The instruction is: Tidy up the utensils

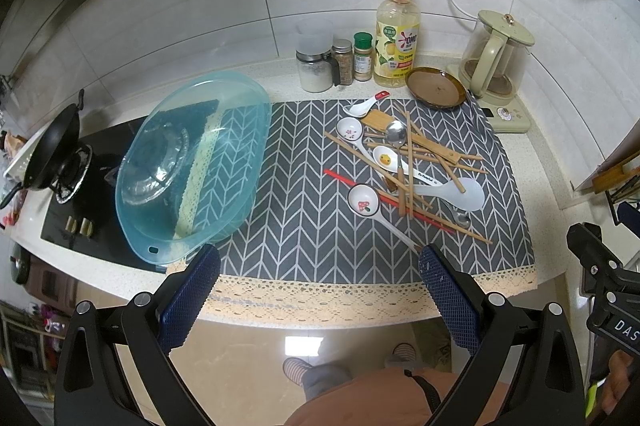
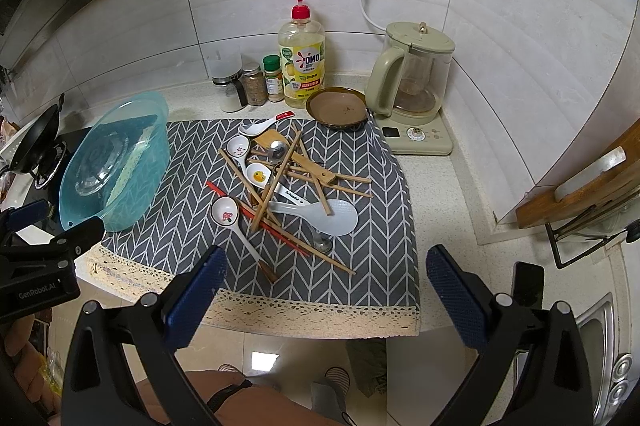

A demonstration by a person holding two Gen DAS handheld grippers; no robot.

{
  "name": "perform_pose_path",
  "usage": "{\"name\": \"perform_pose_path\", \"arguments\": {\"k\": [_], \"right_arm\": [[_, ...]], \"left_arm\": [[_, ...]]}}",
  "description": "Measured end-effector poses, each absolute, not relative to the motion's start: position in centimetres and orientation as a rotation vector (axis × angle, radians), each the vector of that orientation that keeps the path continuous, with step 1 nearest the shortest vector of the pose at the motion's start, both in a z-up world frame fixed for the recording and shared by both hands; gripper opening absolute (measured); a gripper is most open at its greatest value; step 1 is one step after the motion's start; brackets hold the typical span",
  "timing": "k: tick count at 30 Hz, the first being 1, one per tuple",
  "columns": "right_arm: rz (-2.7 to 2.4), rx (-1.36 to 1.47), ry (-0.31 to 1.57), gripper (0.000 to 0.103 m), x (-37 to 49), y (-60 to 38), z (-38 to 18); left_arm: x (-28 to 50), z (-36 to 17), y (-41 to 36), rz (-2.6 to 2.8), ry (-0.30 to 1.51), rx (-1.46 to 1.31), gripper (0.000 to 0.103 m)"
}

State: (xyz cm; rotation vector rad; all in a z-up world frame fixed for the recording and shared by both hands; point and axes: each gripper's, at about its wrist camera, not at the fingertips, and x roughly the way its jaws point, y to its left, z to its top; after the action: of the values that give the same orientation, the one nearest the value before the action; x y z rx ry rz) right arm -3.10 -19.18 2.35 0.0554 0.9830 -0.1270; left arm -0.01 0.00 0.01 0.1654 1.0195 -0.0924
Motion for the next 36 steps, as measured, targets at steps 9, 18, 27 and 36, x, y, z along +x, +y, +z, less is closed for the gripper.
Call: {"name": "perform_pose_path", "arguments": {"k": [9, 18, 27, 36], "right_arm": [[-0.126, 0.055, 0.982, 0.097, -3.2, -19.2, 2.3], [-0.127, 0.054, 0.982, 0.097, -3.2, -19.2, 2.4], [-0.127, 0.053, 0.984, 0.097, -2.9, -20.0, 2.4], [-0.127, 0.051, 0.986, 0.097, -2.9, -18.9, 2.3]], "left_arm": [[0.0, 0.0, 0.0, -0.093, 1.020, 0.165, 0.099], [0.0, 0.0, 0.0, -0.093, 1.019, 0.165, 0.099], [0.0, 0.0, 0.0, -0.093, 1.020, 0.164, 0.099], [0.0, 0.0, 0.0, -0.095, 1.022, 0.165, 0.099]]}}
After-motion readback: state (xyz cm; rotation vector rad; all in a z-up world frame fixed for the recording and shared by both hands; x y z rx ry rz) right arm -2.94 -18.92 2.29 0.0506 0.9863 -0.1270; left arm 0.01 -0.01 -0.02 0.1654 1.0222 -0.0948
